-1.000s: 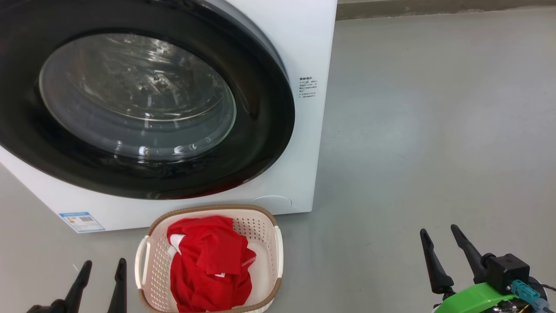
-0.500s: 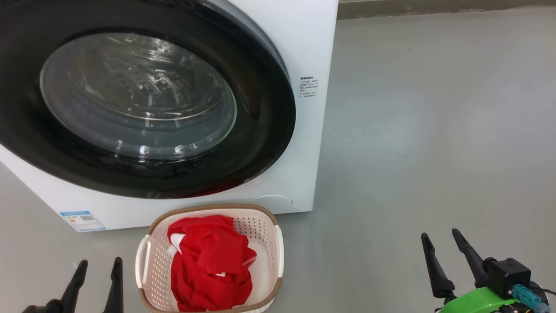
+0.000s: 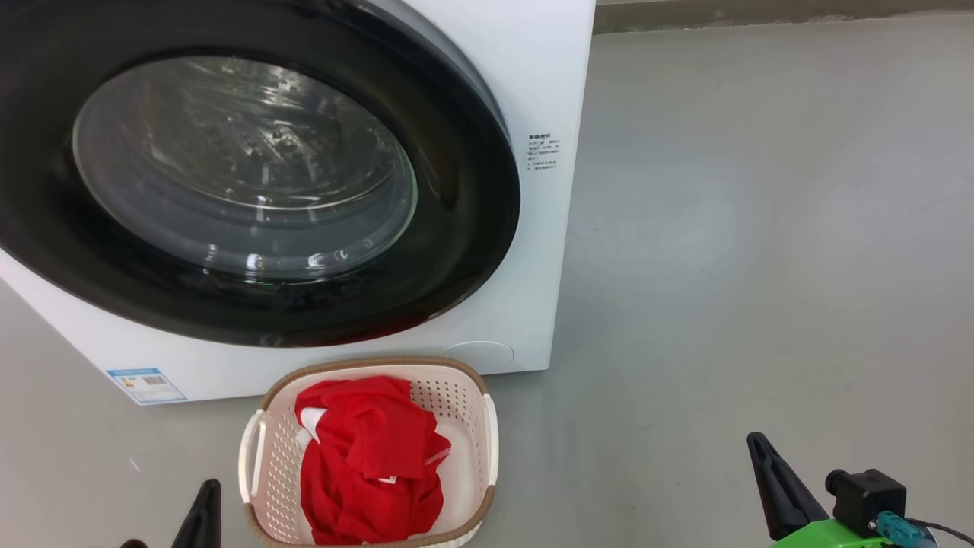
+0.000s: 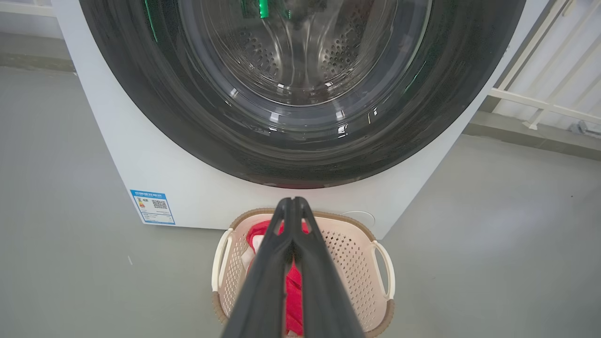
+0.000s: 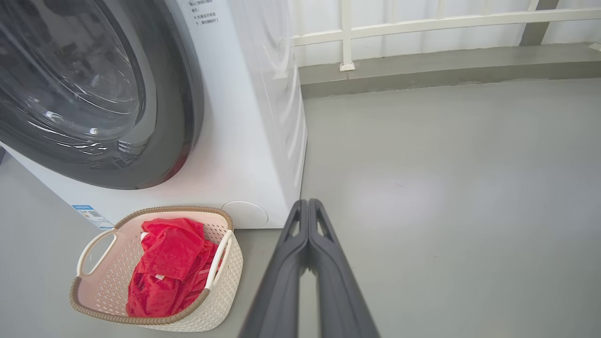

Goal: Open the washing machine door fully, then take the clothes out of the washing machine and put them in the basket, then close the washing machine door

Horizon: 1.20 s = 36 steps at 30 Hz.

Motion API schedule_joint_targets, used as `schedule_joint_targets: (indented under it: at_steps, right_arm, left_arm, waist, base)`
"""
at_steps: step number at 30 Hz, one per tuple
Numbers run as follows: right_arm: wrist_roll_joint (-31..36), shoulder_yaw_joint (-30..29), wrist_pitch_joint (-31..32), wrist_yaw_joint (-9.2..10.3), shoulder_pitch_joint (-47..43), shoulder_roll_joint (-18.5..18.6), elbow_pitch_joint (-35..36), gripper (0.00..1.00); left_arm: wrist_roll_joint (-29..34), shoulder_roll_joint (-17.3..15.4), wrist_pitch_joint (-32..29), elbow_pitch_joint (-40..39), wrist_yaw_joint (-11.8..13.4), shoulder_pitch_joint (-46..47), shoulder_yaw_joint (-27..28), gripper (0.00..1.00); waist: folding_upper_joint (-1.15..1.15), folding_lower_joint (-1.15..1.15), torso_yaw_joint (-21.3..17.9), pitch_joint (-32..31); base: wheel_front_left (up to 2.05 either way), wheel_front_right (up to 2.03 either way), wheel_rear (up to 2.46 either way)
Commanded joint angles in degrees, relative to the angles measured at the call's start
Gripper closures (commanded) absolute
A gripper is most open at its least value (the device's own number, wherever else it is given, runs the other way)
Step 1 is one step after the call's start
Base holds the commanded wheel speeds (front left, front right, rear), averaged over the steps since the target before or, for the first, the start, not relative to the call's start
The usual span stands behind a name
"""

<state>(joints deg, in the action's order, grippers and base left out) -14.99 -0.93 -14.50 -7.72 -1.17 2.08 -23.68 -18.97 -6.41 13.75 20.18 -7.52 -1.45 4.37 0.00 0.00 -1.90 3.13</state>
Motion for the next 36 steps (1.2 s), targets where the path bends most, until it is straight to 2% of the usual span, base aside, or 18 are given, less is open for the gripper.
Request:
schedule_joint_targets:
  at_steps: [1, 5, 9, 36]
  right_arm:
    - [-1.95, -0.15, 0.44, 0.01, 0.24, 0.48, 1.32, 1.0]
    - [-4.43, -0.33, 1.12, 0.01, 0.39, 0.49, 1.66, 1.0]
    - [-6.92, -0.5, 1.79, 0.02, 0.64, 0.5, 1.89, 1.0]
    - [-23.54, -1.72, 6.35, 0.07, 2.28, 0.57, 3.7, 1.0]
  left_arm:
    - [-1.56, -0.86, -0.24, -1.13, 0.0, 0.29, 0.44, 1.0]
    - [-3.92, -0.72, -0.9, -1.36, 0.0, 0.45, 0.49, 1.0]
    - [-6.28, -0.57, -1.53, -1.49, 0.0, 0.7, 0.52, 1.0]
    - [-22.13, 0.4, -5.94, -2.58, 0.01, 2.38, 0.89, 1.0]
  waist:
    - [0.0, 0.02, 0.03, -0.06]
    - [0.0, 0.13, 0.1, -0.29]
    - [0.0, 0.01, 0.16, -0.28]
    - [0.0, 0.0, 0.57, -0.89]
  base:
    - [0.0, 0.0, 0.0]
    - [0.0, 0.0, 0.0]
    - [0.0, 0.0, 0.0]
    - [0.0, 0.0, 0.0]
